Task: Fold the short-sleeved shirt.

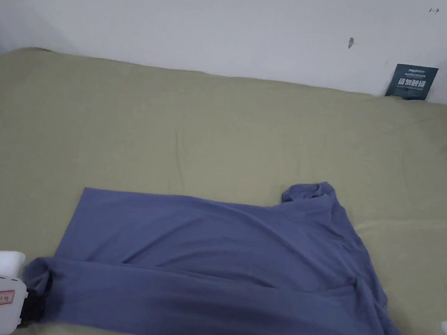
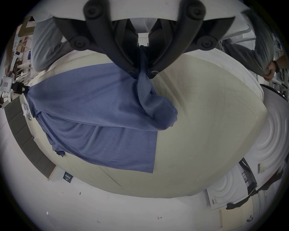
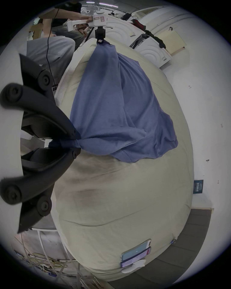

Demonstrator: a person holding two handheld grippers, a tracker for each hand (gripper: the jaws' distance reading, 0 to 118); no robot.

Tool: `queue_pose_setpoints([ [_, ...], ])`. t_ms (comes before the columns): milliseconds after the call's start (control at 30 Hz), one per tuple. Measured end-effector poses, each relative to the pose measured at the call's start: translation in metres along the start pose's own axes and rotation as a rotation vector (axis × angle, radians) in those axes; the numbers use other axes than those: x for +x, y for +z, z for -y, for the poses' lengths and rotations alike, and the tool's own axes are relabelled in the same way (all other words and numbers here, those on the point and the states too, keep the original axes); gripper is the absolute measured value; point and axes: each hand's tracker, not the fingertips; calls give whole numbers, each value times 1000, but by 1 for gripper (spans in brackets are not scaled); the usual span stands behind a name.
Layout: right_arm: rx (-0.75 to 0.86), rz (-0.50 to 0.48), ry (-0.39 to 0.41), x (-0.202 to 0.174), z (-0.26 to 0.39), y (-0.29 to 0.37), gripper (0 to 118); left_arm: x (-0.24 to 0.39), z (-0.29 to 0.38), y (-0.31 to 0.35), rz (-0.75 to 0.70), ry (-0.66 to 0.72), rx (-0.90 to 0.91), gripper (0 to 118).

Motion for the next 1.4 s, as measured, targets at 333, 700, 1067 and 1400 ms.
queue_pose_setpoints([
  [333,114,77,-64,2,-18,22,112,-4,-4,23,-21,-17,127,116],
  [700,366,121,8,-37,-58,49,8,13,-50,70,24,-12,344,0],
  [1067,271,58,22,-48,-108,-7,8,21,-179,-57,-22,20,193,0],
  [1400,200,105,48,-25,-137,-52,8,8,-234,-156,-113,32,46,114],
])
